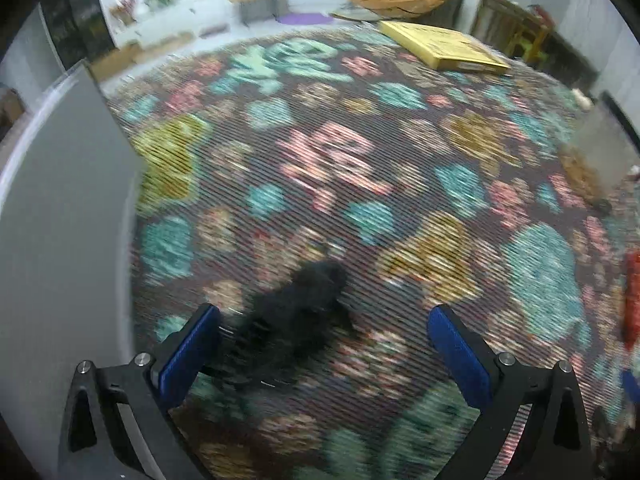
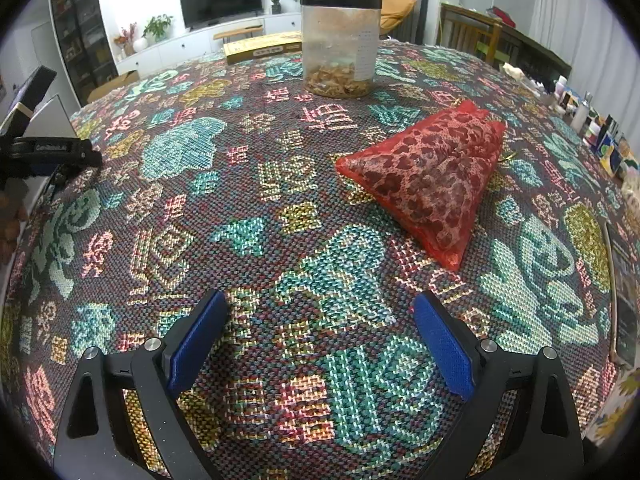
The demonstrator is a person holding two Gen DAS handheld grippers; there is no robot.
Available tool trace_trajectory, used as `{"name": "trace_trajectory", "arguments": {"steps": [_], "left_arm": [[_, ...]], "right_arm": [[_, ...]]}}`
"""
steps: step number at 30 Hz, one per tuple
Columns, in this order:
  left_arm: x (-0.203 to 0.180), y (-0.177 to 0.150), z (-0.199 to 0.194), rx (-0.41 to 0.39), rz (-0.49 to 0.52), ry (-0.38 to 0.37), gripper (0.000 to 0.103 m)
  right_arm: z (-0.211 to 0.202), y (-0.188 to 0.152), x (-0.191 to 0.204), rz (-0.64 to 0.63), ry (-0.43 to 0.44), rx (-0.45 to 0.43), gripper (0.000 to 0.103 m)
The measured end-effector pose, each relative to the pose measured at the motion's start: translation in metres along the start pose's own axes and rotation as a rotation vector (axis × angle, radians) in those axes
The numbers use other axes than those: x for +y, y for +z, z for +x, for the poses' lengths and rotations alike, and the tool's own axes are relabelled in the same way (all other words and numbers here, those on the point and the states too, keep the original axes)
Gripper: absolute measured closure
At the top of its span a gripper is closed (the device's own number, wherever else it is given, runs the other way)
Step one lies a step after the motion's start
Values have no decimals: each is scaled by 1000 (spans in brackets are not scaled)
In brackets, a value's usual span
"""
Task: Organize soft objects
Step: 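Lower the left tool onto the black bundle and close on it, then lift the black bundle with the left tool and set it down nearer the table center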
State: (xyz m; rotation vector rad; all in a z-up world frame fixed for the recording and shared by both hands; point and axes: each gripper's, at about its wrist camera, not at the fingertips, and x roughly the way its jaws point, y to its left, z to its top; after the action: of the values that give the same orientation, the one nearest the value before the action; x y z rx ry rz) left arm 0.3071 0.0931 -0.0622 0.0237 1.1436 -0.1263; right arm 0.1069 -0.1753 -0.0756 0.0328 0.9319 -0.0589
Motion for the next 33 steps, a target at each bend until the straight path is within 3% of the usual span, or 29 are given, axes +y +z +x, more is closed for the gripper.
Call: {"name": "trace_trajectory", "arguments": {"steps": [1,3,5,9,15,17,20,26,31,33], "left_arm": [[-4,-3,-3,-9,16,-5,8],[-10,-6,-7,-24,31,12,34],[-9,-8,-13,-33,-7,-10,46],[-18,-19,-21,-32,-55,-46,46],[-65,-56,-39,7,-160,-130,45],[-81,-66,-41,-1,-176,-141,40],[-108,-76,-41,-27,-119,-139,7],[-129,-91,-39,-23,118,-71,6],[-135,-106,-47,-20,221,-171,6],[-133,-105,-48,-36,206,-158,6]], "right_arm": [[0,0,0,0,0,0,6],[0,0,0,0,0,0,6],[0,0,0,0,0,0,6],[0,0,0,0,0,0,6],[0,0,0,1,0,0,6],[0,-1,0,0,0,0,6],[0,0,0,0,2,0,6],[1,1,0,-2,3,0,6],[1,0,0,-1,3,-1,6],[1,0,0,-1,3,-1,6]]}}
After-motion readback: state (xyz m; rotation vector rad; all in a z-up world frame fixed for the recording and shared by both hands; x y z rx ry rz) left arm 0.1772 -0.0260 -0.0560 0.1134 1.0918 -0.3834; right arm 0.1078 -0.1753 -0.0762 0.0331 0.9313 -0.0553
